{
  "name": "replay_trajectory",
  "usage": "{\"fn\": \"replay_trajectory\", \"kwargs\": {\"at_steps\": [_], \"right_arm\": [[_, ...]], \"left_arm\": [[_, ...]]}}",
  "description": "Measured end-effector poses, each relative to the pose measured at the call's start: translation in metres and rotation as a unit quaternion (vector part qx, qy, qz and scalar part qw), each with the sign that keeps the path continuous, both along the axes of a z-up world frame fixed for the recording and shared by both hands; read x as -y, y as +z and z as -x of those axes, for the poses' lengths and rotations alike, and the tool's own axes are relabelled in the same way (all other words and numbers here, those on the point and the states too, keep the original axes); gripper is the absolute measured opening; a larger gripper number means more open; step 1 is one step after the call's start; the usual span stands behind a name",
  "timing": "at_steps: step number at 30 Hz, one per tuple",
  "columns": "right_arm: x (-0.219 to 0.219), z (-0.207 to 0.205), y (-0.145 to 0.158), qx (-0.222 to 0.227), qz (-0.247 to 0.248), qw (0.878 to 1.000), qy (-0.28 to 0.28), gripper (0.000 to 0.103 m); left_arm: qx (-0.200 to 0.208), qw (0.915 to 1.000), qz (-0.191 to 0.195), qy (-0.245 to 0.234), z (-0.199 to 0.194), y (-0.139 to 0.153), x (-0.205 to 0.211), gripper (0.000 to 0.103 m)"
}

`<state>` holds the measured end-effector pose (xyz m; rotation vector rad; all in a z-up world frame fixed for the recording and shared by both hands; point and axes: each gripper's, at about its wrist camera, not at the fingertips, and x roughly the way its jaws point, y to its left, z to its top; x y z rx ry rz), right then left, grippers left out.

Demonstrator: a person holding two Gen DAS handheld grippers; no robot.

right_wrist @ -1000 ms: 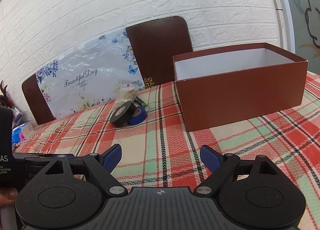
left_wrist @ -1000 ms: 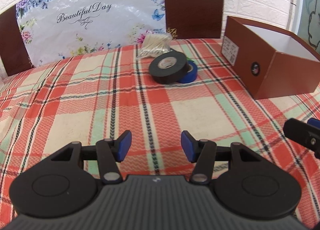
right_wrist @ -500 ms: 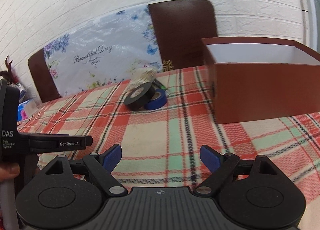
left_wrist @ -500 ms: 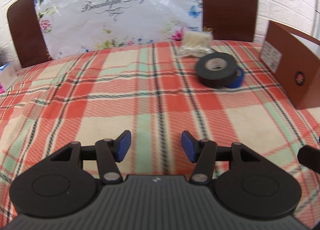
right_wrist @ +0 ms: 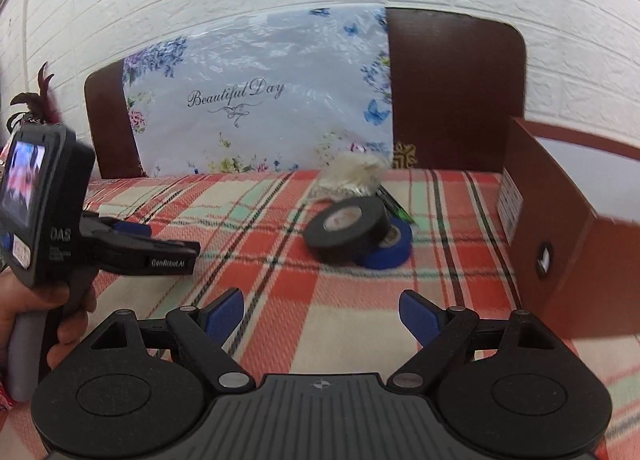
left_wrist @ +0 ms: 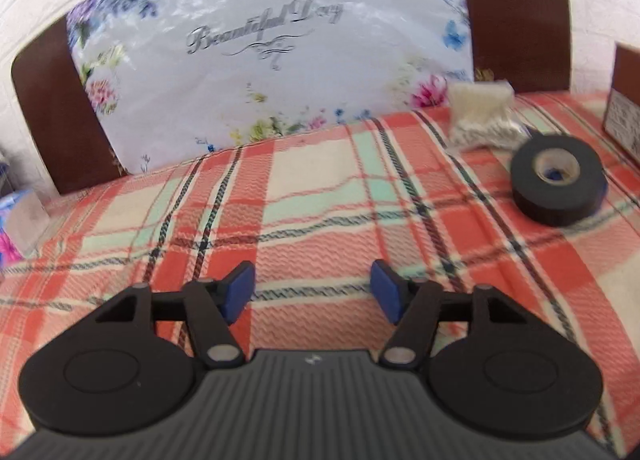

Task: Organize objects
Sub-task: 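Move the right gripper back toward the black tape roll, then grasp the black tape roll with the right gripper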

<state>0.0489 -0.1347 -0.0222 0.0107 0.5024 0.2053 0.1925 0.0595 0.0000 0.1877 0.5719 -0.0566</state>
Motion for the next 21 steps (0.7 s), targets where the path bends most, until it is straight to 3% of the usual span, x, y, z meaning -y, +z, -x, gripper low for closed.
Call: {"fn": "replay_trajectory", "kwargs": {"at_steps": [6,12,14,18,21], "right_arm": [[-0.014,-0.039,-0.006,0.021,0.054,0.998,0.001,0.085],[-0.034,-0.093,-0.025,0.014,0.128,0.992,0.002,0.084],[-0.036,-0.106,-0.026,0.01,0.132,0.991,0.006,0.078],[-0.04,-0.103,-0.028,0.019,0.141,0.99,0.024,0.077],[-0.034,-0.086,-0.026,0.014,0.118,0.992,0.033,0.077]], "left_arm": [[0.007,0.9965,0.084,0.004,0.004,-0.004,-0.023,0.07],[0.008,0.9964,0.084,0.005,-0.001,-0.007,-0.02,0.074],[0.008,0.9965,0.083,0.006,-0.002,-0.008,-0.02,0.075],[0.007,0.9965,0.084,0.007,-0.003,-0.009,-0.021,0.076],[0.006,0.9967,0.08,0.007,-0.003,-0.009,-0.02,0.076]]}}
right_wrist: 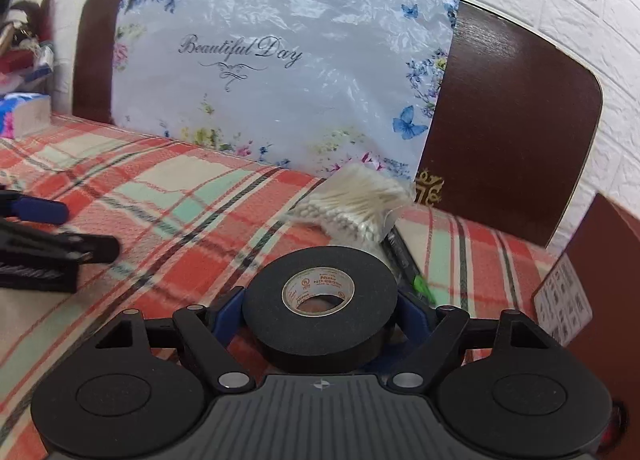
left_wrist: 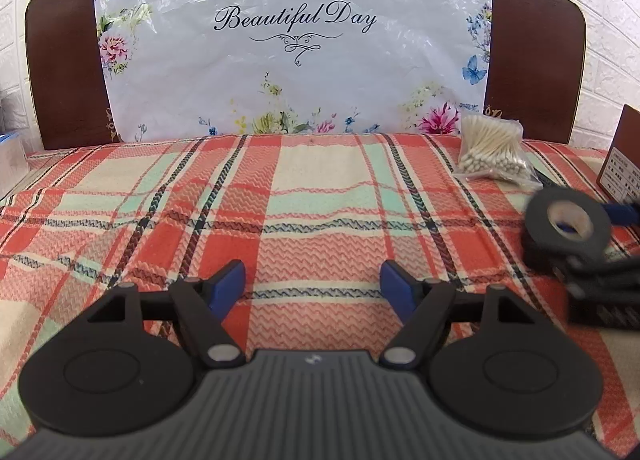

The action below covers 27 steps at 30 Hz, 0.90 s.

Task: Organize objects
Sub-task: 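Grasp the black tape roll with the right gripper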

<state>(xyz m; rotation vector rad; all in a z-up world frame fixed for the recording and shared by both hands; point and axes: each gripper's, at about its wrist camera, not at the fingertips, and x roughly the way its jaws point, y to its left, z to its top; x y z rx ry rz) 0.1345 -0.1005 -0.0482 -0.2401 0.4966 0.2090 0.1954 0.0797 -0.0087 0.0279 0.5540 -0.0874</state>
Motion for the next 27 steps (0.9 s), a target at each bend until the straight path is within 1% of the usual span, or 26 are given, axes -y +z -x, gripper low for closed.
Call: {"fn": "replay_trajectory", "kwargs": {"at_steps": [2,5,8,11,13,14,15,16,17,18,20,21,24,26,27], "right_arm": [[0.007,0.021,0.001,-0.004,-0.015,1.0,0.01,0.077],[0.028,0.057,0.0,-0.038,-0.057,0.997,0.023,0.077],[0.049,0.094,-0.001,-0.058,-0.087,0.994,0.019,0.078],[0.061,0.123,-0.002,-0.066,-0.101,0.993,0.008,0.078],[0.067,0.137,-0.001,-0.066,-0.108,0.992,0.0,0.083],[0.07,0.142,-0.002,-0.065,-0.112,0.992,-0.005,0.083],[0.072,0.146,-0.002,-0.065,-0.115,0.991,-0.007,0.083],[0.073,0.148,-0.003,-0.063,-0.118,0.991,-0.008,0.083],[0.076,0.149,-0.003,-0.062,-0.12,0.991,-0.008,0.083],[0.075,0.15,-0.003,-0.06,-0.12,0.991,-0.008,0.083],[0.075,0.15,-0.004,-0.059,-0.117,0.991,-0.008,0.083],[0.075,0.15,-0.005,-0.059,-0.114,0.992,-0.008,0.083],[0.074,0.151,-0.006,-0.058,-0.109,0.992,-0.007,0.084],[0.076,0.151,-0.005,-0.056,-0.113,0.992,-0.007,0.083],[0.076,0.152,-0.005,-0.056,-0.115,0.992,-0.007,0.083]], "left_arm": [[0.0,1.0,-0.002,0.0,-0.001,0.0,0.0,0.076],[-0.001,1.0,-0.005,0.001,-0.001,0.0,0.001,0.077],[-0.002,0.9999,-0.011,0.002,-0.002,0.001,0.003,0.078],[-0.002,0.9998,-0.02,0.006,0.0,0.002,0.005,0.079],[-0.007,0.9997,-0.023,0.009,0.001,0.003,0.006,0.079],[-0.012,0.9995,-0.026,0.012,0.002,0.005,0.007,0.078],[-0.02,0.9993,-0.026,0.017,0.005,0.007,0.009,0.077],[-0.03,0.9993,-0.016,0.016,0.009,0.01,0.011,0.072],[-0.042,0.9991,0.001,0.006,0.015,0.015,0.015,0.062],[-0.055,0.9982,0.023,-0.011,0.022,0.02,0.02,0.057],[-0.087,0.9913,0.078,-0.061,0.038,0.03,0.034,0.052],[-0.098,0.987,0.094,-0.087,0.046,0.035,0.044,0.052],[-0.119,0.9767,0.094,-0.152,0.069,0.05,0.079,0.052],[-0.139,0.9657,0.102,-0.194,0.079,0.056,0.098,0.051],[-0.146,0.963,0.091,-0.207,0.081,0.057,0.108,0.051]]}}
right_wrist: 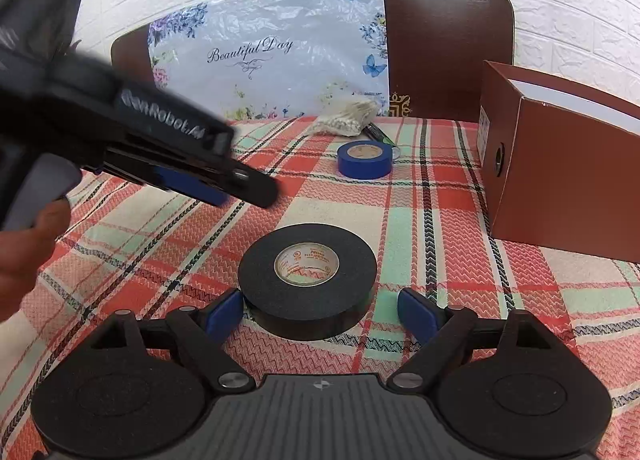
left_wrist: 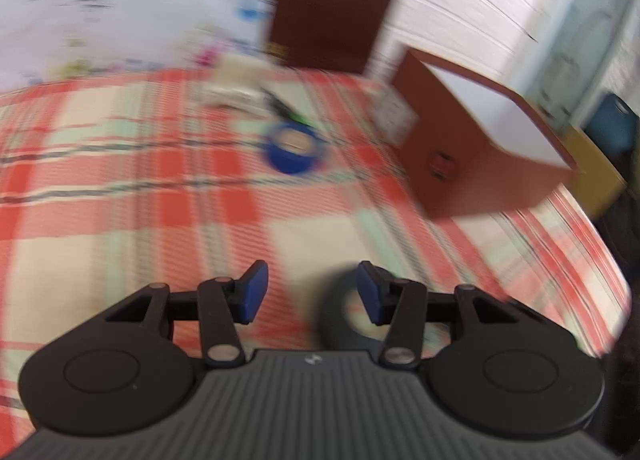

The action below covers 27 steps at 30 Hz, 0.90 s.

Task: Organize objects
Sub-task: 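Grasp the black tape roll with the right gripper, then carry the black tape roll into the brown box and release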

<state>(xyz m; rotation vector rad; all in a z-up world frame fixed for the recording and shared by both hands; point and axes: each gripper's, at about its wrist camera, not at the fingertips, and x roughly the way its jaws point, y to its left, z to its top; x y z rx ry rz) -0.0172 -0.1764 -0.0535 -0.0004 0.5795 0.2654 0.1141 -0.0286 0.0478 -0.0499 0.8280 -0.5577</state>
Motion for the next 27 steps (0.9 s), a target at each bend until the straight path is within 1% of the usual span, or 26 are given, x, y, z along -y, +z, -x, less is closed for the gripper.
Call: {"fn": "replay_trajectory", "kwargs": {"at_steps": [2,3,4,6,7,8,9,11,12,14,18,20,23,27], "right_arm": [[0.0,0.001,0.0,0.001,-0.003,1.0,-0.001,0.083],[0.0,0.001,0.0,0.0,-0.003,1.0,0.0,0.083],[-0.001,0.0,0.0,-0.001,-0.001,1.0,0.001,0.084],[-0.004,-0.001,-0.001,-0.001,0.005,1.0,0.006,0.081],[-0.005,-0.002,-0.001,0.0,0.008,1.0,0.012,0.076],[-0.007,-0.002,-0.001,0.001,0.011,1.0,0.019,0.073],[-0.008,-0.001,-0.001,0.004,0.015,1.0,0.02,0.073],[-0.005,0.0,0.001,0.008,0.005,1.0,0.021,0.073],[-0.002,0.002,0.004,0.015,-0.004,1.0,0.019,0.073],[0.004,0.01,0.011,0.046,-0.016,0.999,0.004,0.073],[0.027,0.019,0.038,0.131,-0.01,0.991,-0.032,0.073],[0.044,0.016,0.049,0.162,-0.003,0.985,-0.054,0.073],[0.076,0.005,0.061,0.18,-0.006,0.98,-0.084,0.073],[0.124,-0.012,0.073,0.186,-0.02,0.975,-0.121,0.073]], "left_arm": [[-0.006,0.9994,-0.032,-0.013,0.004,-0.006,0.016,0.051],[-0.015,0.9986,-0.047,-0.016,0.003,-0.011,0.022,0.051],[-0.033,0.9974,-0.063,-0.013,-0.002,-0.019,0.027,0.049],[-0.023,0.9972,-0.071,0.004,0.002,-0.025,0.027,0.037],[-0.022,0.9972,-0.072,0.005,0.003,-0.026,0.027,0.033],[-0.025,0.9974,-0.067,0.009,0.003,-0.026,0.025,0.032],[-0.029,0.9974,-0.064,0.017,0.003,-0.025,0.023,0.031],[-0.034,0.9971,-0.063,0.026,0.004,-0.02,0.024,0.031],[-0.027,0.9973,-0.064,0.026,0.003,-0.012,0.028,0.031],[0.003,0.9975,-0.068,0.017,0.009,0.008,0.04,0.031],[0.057,0.9972,-0.048,-0.008,0.008,0.05,0.07,0.031],[0.078,0.9957,-0.043,-0.025,0.001,0.063,0.094,0.031],[0.1,0.9927,-0.05,-0.046,-0.009,0.076,0.134,0.031],[0.118,0.9891,-0.053,-0.071,-0.023,0.084,0.184,0.032]]}}
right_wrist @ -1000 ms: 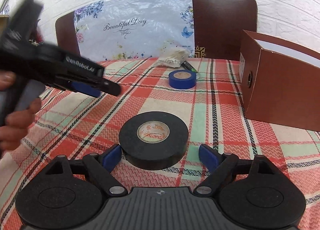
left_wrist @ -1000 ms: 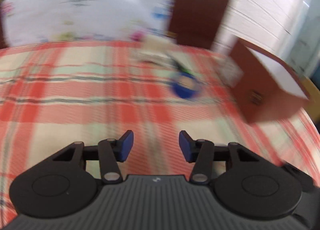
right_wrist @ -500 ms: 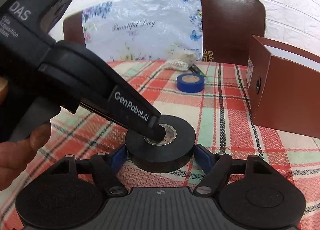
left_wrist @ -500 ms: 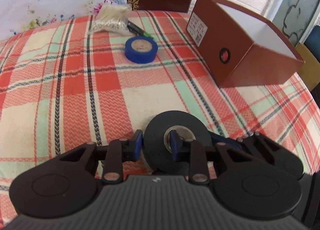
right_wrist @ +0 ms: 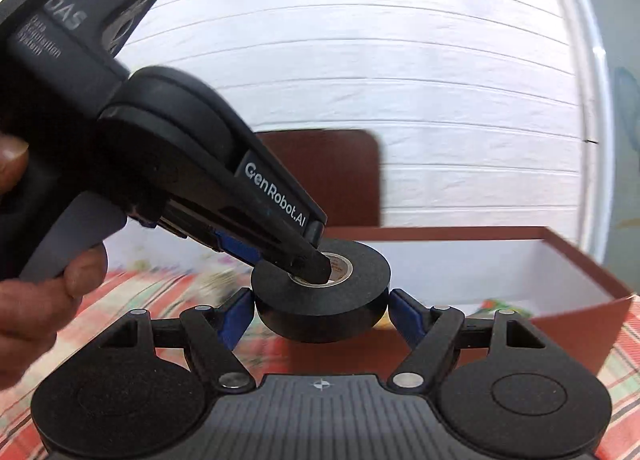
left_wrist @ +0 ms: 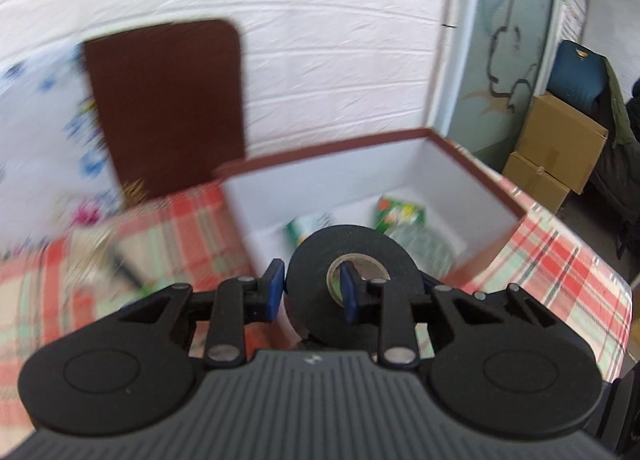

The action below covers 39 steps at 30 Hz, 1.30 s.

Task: Organize objects
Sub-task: 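Carry the black tape roll into the brown box and release, then move the right gripper back to the blue tape roll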

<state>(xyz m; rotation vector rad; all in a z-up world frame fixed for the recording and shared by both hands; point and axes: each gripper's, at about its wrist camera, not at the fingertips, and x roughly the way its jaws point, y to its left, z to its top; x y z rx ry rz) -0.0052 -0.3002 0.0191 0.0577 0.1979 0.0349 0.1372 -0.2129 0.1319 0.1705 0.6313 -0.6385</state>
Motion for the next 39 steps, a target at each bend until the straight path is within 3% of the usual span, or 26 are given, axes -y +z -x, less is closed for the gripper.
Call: {"fn": "replay_trajectory", "kwargs": {"at_steps": [7,9,14,20,23,28,39], "right_arm": [[0.071,-0.04,-0.002,-0.028,-0.001,0.999,-0.043,0.077],[0.082,-0.055,-0.011,-0.05,-0.006,0.997,-0.061,0.082],[0.07,-0.041,-0.024,0.001,0.026,0.997,-0.068,0.084],[0.071,-0.032,-0.023,0.008,0.012,0.998,-0.056,0.078],[0.064,-0.017,-0.018,0.018,0.005,0.997,-0.071,0.087],[0.039,0.0,-0.016,0.02,0.006,0.997,-0.079,0.086],[0.027,0.025,-0.02,-0.007,-0.027,0.997,-0.074,0.086]], "left_arm": [[-0.001,0.9998,-0.004,-0.018,-0.029,-0.016,0.072,0.035],[0.012,0.9996,-0.018,0.017,-0.033,-0.026,0.078,0.049],[-0.003,0.9988,-0.04,0.029,-0.03,-0.044,0.07,0.049],[0.004,0.9985,-0.045,0.031,-0.017,-0.037,0.058,0.05],[0.014,0.9986,-0.042,0.027,-0.007,-0.032,0.055,0.052],[0.035,0.9983,-0.039,0.026,0.012,-0.027,0.047,0.052],[0.051,0.9962,-0.046,0.054,0.049,-0.028,0.012,0.056]]}}
